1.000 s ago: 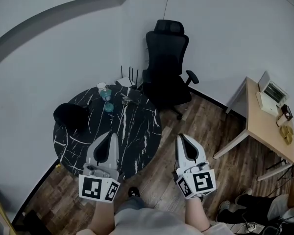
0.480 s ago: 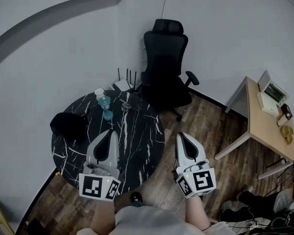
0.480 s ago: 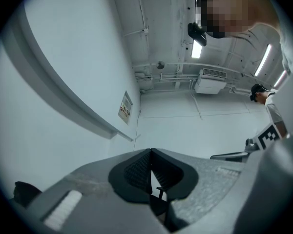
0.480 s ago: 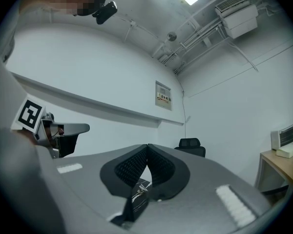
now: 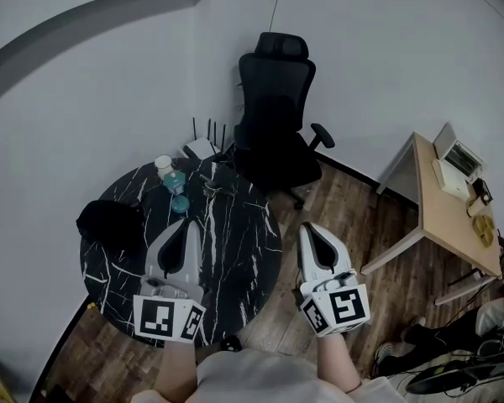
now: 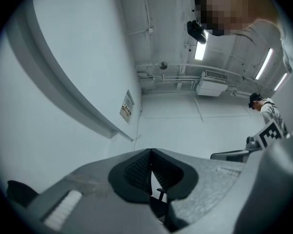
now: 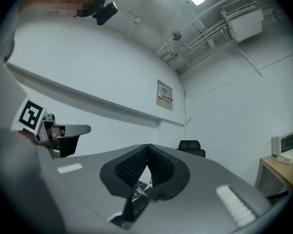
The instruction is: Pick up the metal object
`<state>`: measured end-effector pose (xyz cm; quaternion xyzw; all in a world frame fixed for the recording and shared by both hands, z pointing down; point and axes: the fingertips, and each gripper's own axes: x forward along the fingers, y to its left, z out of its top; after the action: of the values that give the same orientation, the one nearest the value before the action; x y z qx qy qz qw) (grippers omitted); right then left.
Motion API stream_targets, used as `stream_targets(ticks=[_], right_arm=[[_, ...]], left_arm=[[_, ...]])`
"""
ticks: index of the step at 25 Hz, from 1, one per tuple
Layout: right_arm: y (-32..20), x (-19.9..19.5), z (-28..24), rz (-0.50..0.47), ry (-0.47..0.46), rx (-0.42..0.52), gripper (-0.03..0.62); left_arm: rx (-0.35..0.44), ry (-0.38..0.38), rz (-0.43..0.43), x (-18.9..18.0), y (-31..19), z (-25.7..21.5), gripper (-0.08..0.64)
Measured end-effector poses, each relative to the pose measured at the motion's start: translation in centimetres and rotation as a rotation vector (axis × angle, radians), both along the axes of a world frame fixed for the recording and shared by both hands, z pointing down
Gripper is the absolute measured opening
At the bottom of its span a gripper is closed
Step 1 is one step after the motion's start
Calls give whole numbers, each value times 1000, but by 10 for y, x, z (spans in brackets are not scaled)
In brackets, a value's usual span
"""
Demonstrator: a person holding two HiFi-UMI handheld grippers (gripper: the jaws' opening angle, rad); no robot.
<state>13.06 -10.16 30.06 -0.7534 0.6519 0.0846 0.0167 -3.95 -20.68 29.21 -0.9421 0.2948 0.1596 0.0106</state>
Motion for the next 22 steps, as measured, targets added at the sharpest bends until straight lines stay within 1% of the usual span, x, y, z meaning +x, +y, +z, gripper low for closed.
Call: stream_targets(ticks=[9, 16, 22], right_arm=[[-10, -2, 8, 2, -3, -15, -2], [-19, 16, 20, 21, -29, -34, -2], [-48, 30, 20, 0, -26, -40, -2]], left_arm=[[-9, -11, 20, 6, -11, 8, 5], [-28, -21, 42, 24, -23, 16, 5], [-46, -26, 27, 37, -48, 19, 5]])
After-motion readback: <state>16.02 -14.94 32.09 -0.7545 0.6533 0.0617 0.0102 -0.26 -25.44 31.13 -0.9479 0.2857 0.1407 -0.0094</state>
